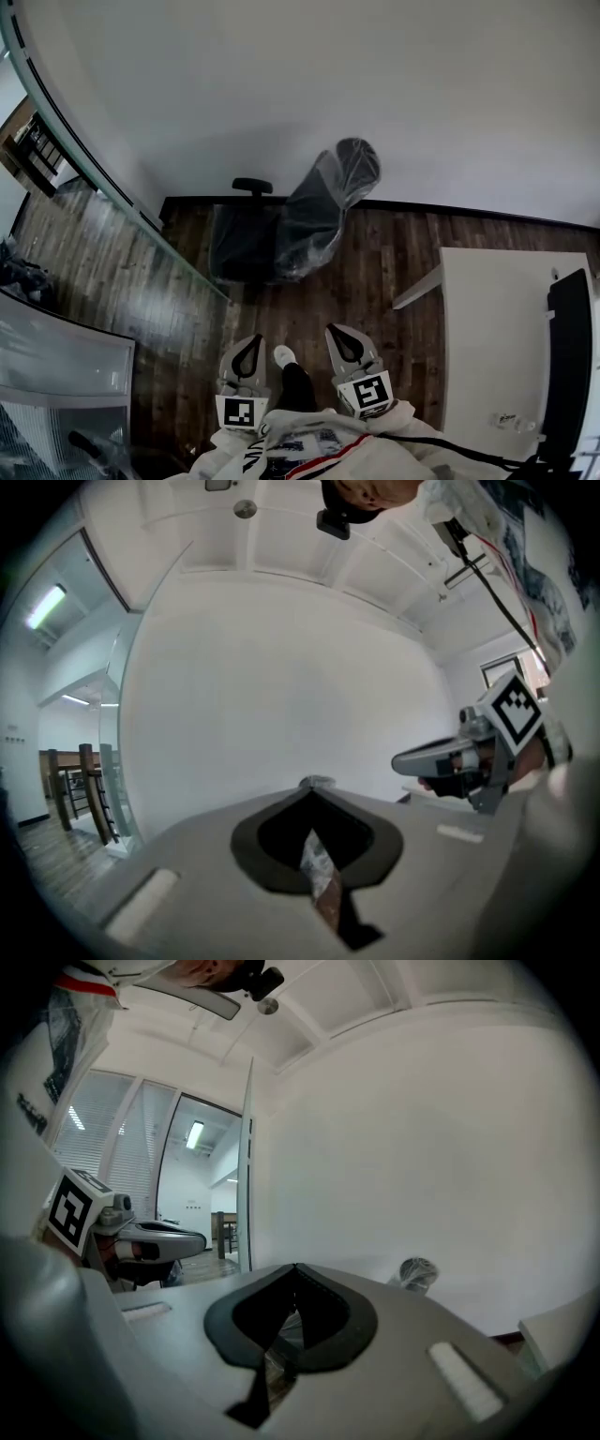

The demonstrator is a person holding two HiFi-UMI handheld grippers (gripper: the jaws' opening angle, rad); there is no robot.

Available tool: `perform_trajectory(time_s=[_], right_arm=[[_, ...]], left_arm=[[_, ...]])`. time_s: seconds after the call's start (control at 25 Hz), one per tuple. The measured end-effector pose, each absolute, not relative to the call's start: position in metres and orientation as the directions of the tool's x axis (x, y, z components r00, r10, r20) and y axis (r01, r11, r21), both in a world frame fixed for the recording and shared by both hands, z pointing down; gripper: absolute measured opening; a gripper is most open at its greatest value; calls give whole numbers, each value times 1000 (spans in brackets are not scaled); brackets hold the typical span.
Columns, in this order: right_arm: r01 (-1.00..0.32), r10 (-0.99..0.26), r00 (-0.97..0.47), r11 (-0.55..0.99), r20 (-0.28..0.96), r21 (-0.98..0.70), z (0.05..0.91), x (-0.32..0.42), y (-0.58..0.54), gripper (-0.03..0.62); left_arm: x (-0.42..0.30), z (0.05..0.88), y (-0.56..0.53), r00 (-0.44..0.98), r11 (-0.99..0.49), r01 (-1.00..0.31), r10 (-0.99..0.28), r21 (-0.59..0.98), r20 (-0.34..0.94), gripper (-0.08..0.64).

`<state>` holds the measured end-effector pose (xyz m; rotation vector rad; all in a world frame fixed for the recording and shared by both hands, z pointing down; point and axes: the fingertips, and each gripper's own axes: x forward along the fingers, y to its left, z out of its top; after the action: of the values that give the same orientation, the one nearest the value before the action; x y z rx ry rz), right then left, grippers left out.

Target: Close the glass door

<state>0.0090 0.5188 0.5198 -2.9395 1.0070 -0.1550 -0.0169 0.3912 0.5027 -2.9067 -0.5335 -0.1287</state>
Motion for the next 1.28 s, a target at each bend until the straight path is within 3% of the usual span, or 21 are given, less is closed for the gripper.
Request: perform_trajectory(time_s=[0.24,0.76,0.96,1.28], right_arm=[[-661,-667,738,-745,102,-94,523,68,449,6],[-816,-818,566,-573,98,-76,520,190,301,6],[-881,-884,461,-466,76,-79,516,230,255,6],[-988,-989,126,-132,73,-86,494,280,151,6]], left_arm=[[42,501,337,942,-933,324,304,-157,141,-2],[140,491,203,987,-983,112,94,-144,127,-2],[158,499,161,989,-990,-24,-44,-140,139,-2],[189,487,90,925,-929,-343,-360,-140,126,-2]])
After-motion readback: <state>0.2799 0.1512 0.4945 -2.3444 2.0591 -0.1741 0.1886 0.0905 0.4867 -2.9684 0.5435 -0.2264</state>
